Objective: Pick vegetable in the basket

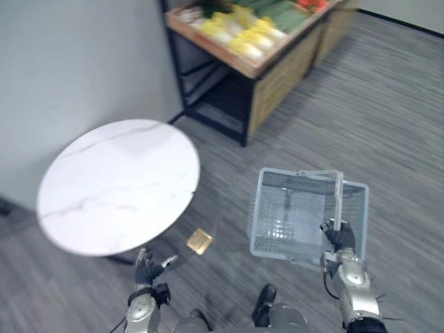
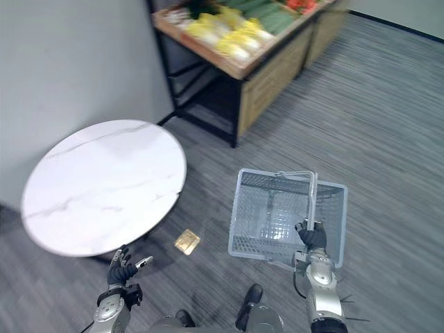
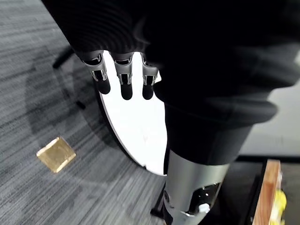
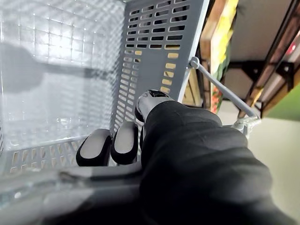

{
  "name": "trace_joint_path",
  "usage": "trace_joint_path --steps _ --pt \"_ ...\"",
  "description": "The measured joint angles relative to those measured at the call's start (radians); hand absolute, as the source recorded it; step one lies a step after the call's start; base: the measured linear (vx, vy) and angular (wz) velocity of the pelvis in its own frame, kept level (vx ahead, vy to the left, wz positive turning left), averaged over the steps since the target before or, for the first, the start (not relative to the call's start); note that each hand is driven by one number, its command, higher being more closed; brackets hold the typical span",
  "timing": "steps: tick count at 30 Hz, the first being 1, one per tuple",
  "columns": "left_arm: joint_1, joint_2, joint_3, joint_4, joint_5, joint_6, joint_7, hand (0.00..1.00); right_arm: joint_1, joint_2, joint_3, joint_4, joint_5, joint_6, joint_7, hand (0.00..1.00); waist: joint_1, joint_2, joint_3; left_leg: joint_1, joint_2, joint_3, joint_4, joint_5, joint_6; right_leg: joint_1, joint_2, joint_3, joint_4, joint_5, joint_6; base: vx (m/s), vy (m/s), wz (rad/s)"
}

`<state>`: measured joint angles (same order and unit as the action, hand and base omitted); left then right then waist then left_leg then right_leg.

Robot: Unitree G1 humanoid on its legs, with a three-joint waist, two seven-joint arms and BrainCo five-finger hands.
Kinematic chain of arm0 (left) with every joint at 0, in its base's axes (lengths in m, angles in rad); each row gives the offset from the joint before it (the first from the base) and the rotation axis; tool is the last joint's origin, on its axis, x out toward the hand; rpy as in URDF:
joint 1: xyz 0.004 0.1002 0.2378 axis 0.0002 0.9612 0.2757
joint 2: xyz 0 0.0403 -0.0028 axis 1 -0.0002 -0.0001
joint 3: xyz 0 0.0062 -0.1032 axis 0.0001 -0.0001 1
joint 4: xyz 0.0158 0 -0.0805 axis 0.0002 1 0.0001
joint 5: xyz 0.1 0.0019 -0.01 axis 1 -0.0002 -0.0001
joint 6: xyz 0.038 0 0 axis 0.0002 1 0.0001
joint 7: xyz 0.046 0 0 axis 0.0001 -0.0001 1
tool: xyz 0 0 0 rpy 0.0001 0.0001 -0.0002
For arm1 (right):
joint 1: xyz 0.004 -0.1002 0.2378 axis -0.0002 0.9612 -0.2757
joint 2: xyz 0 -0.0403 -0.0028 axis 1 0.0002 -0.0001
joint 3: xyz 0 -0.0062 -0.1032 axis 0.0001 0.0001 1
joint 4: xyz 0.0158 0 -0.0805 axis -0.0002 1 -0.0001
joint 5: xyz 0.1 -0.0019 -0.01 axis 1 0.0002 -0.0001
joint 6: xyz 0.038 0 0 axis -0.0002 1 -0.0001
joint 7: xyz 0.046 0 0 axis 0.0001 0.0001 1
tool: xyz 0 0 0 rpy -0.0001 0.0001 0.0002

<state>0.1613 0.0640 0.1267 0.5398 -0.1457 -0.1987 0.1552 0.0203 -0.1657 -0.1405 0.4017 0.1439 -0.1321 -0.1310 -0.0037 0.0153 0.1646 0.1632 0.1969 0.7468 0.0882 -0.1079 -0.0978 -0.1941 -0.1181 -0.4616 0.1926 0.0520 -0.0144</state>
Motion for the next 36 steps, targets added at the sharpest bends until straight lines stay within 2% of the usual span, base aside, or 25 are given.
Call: trace_joint_path --steps 2,3,4,5,6,7,9,12,15,17,19,20,21,22,23,24,25,26,29,31,32,33,34,35,36 --pt "-0.024 -0.001 -0.009 0.001 0.0 0.0 -0.001 0.0 0.001 -0.001 0.004 0.0 0.0 0.005 0.002 1.0 -0.027 0.0 0.001 0.008 0.037 0.0 0.063 -0.012 -0.018 -0.007 0.032 0.039 0.02 -0.039 -0.003 0.15 -0.116 -0.8" --pt "-0.028 -0.002 -0.013 0.002 0.0 0.003 0.0 0.0 0.011 -0.001 0.017 0.0 0.001 0.007 0.001 1.0 -0.033 -0.002 0.001 -0.001 0.095 -0.008 0.206 -0.037 -0.023 0.006 0.047 0.062 0.038 -0.081 0.002 0.17 -0.11 -0.88" --pt "-0.021 -0.003 -0.019 0.005 -0.001 0.004 0.002 0.0 0.019 -0.002 0.035 0.0 0.001 0.008 0.0 1.0 -0.032 0.001 0.003 -0.035 0.173 -0.043 0.409 -0.036 0.024 0.04 0.062 0.082 0.041 -0.105 -0.002 0.17 -0.085 -0.95" --pt "-0.02 -0.003 -0.02 0.011 -0.001 0.004 0.003 0.0 0.02 -0.002 0.042 0.0 0.001 0.009 0.0 1.0 -0.03 0.005 0.006 -0.073 0.206 -0.094 0.519 -0.011 0.085 0.06 0.079 0.094 0.039 -0.116 -0.009 0.2 -0.056 -0.93" --pt "-0.021 -0.005 -0.025 0.019 -0.004 0.004 0.007 0.0 0.019 -0.004 0.048 0.0 0.002 0.009 -0.001 1.0 -0.024 0.008 0.009 -0.135 0.22 -0.201 0.65 -0.002 0.111 0.08 0.087 0.129 0.033 -0.123 -0.015 0.21 0.003 -0.95" --pt "-0.023 -0.008 -0.03 0.021 -0.012 0.005 0.013 0.0 0.014 -0.008 0.055 -0.001 0.003 0.009 -0.004 1.0 -0.007 0.012 0.014 -0.214 0.189 -0.321 0.751 -0.056 0.072 0.093 0.097 0.169 0.032 -0.133 -0.028 0.28 0.041 -1.13" --pt "-0.014 -0.01 -0.027 0.02 -0.02 0.004 0.025 0.0 0.008 -0.005 0.062 -0.007 0.006 0.009 -0.004 1.0 0.019 0.005 0.027 -0.297 0.108 -0.411 0.761 -0.112 0.063 0.124 0.1 0.231 0.027 -0.147 -0.032 0.27 0.044 -0.97" --pt "0.064 -0.014 -0.027 -0.032 -0.021 0.004 0.038 0.0 -0.008 -0.014 0.106 -0.014 0.004 0.009 -0.005 1.0 0.075 0.008 0.039 -0.418 -0.045 -0.528 0.534 -0.11 0.054 0.176 0.1 0.341 0.007 -0.189 -0.018 0.3 0.093 -1.0" --pt "0.101 -0.021 -0.003 -0.054 -0.021 0.004 0.049 0.0 -0.048 -0.02 0.136 -0.014 0.002 0.01 -0.006 1.0 0.118 0.039 0.036 -0.455 -0.095 -0.609 0.185 -0.032 -0.026 0.219 0.102 0.358 -0.04 -0.202 0.012 0.37 0.214 -1.19" --pt "0.104 -0.022 0.008 -0.08 -0.021 0.002 0.059 0.0 -0.054 -0.012 0.157 -0.013 0.002 0.011 -0.003 1.0 0.141 0.05 0.024 -0.452 -0.094 -0.603 0.189 0.05 0.032 0.254 0.114 0.396 -0.057 -0.224 0.048 0.39 0.251 -0.88" --pt "0.088 -0.017 0.034 -0.084 -0.019 -0.003 0.064 0.0 -0.051 0.015 0.171 -0.013 -0.002 0.011 0.003 1.0 0.127 -0.034 -0.018 -0.457 -0.17 -0.592 0.211 0.029 0.122 0.252 0.036 0.411 -0.008 -0.27 0.118 0.56 0.236 -0.04" --pt "0.078 -0.022 0.03 -0.082 -0.018 -0.002 0.064 0.0 -0.051 0.018 0.167 -0.013 -0.005 0.011 0.003 1.0 0.125 -0.049 -0.023 -0.444 -0.198 -0.588 0.201 0.013 0.137 0.227 0.009 0.413 0.064 -0.293 0.132 0.67 0.248 0.22" --pt "0.066 -0.034 0.022 -0.079 -0.018 -0.001 0.064 0.0 -0.052 0.018 0.159 -0.009 -0.016 0.011 0.004 1.0 0.124 -0.05 -0.021 -0.413 -0.223 -0.586 0.192 -0.005 0.155 0.177 -0.018 0.422 0.216 -0.303 0.153 0.43 0.156 0.2" --pt "0.062 -0.042 0.016 -0.08 -0.017 -0.001 0.064 0.0 -0.052 0.026 0.157 0.012 -0.035 0.013 0.004 1.0 0.121 -0.045 -0.016 -0.347 -0.245 -0.587 0.185 -0.037 0.179 0.112 -0.046 0.439 0.454 -0.258 0.225 0.54 0.212 0.21" --pt "0.06 -0.038 0.014 -0.081 -0.017 -0.001 0.065 0.0 -0.052 0.038 0.158 0.026 -0.04 0.022 0.004 1.0 0.118 -0.043 -0.011 -0.283 -0.259 -0.595 0.179 -0.058 0.199 0.064 -0.066 0.432 0.619 -0.215 0.256 0.57 0.179 0.25" --pt "0.06 -0.029 0.011 -0.081 -0.017 -0.001 0.068 0.0 -0.052 0.046 0.16 0.045 -0.043 0.027 0.005 1.0 0.116 -0.039 -0.006 -0.209 -0.268 -0.609 0.163 -0.075 0.213 0.039 -0.08 0.406 0.749 -0.233 0.214 0.58 0.154 0.35" --pt "0.06 -0.023 0.009 -0.086 -0.017 -0.002 0.071 0.0 -0.052 0.047 0.161 0.054 -0.047 0.031 0.005 1.0 0.107 -0.025 0.0 -0.128 -0.269 -0.631 0.129 -0.094 0.225 0.007 -0.095 0.34 0.814 -0.272 0.115 0.69 0.112 0.44" --pt "0.056 -0.019 0.01 -0.101 -0.017 -0.003 0.079 0.0 -0.064 0.047 0.169 0.053 -0.047 0.028 0.006 1.0 0.094 -0.019 0.003 -0.073 -0.267 -0.654 0.093 -0.097 0.23 -0.049 -0.095 0.287 0.792 -0.3 0.065 0.56 0.057 0.45" --pt "0.037 -0.015 0.022 -0.106 -0.018 -0.002 0.089 0.0 -0.089 0.042 0.167 0.045 -0.046 0.024 0.007 1.0 0.068 -0.008 0.016 -0.005 -0.257 -0.706 0.067 -0.099 0.233 -0.176 -0.049 0.253 0.551 -0.305 0.045 0.6 -0.007 0.49" --pt "0.028 -0.019 0.021 -0.107 -0.017 -0.004 0.09 0.0 -0.088 0.032 0.15 0.044 -0.045 0.024 0.007 1.0 0.054 -0.002 0.022 0.046 -0.243 -0.745 0.067 -0.102 0.227 -0.192 0.015 0.315 0.226 -0.196 0.095 0.55 -0.081 0.68" --pt "0.029 -0.015 0.021 -0.107 -0.009 -0.005 0.099 0.0 -0.087 0.03 0.147 0.04 -0.045 0.024 0.005 1.0 0.042 -0.014 0.018 0.08 -0.244 -0.78 0.069 -0.126 0.186 -0.189 0.032 0.366 0.037 -0.087 0.116 0.66 -0.13 0.92" --pt "0.034 -0.009 0.02 -0.106 -0.004 -0.004 0.104 0.0 -0.074 0.026 0.147 0.039 -0.045 0.024 0.005 1.0 0.032 -0.037 0.01 0.117 -0.247 -0.813 0.079 -0.171 0.124 -0.194 0.034 0.415 -0.056 -0.01 0.098 0.66 -0.165 1.02" --pt "0.039 -0.004 0.02 -0.106 0.002 -0.004 0.109 0.0 -0.059 0.026 0.147 0.037 -0.045 0.024 0.005 1.0 0.03 -0.05 0.002 0.131 -0.254 -0.841 0.101 -0.2 0.12 -0.196 0.027 0.438 -0.053 0.014 0.087 0.56 -0.209 1.13" --pt "0.042 -0.012 0.017 -0.099 0.004 -0.002 0.11 0.0 -0.04 0.018 0.14 0.036 -0.046 0.025 0.004 1.0 0.016 -0.029 -0.003 0.144 -0.227 -0.888 0.174 -0.246 0.11 -0.207 0.031 0.443 0.071 0.132 0.082 0.83 -0.329 0.96" --pt "0.043 -0.028 0.011 -0.098 0.005 -0.002 0.109 0.0 -0.034 0.015 0.13 0.036 -0.046 0.029 0.003 1.0 0.023 0.019 -0.015 0.107 -0.179 -0.91 0.28 -0.24 0.09 -0.213 0.059 0.396 0.162 0.048 0.045 0.83 -0.343 0.92"
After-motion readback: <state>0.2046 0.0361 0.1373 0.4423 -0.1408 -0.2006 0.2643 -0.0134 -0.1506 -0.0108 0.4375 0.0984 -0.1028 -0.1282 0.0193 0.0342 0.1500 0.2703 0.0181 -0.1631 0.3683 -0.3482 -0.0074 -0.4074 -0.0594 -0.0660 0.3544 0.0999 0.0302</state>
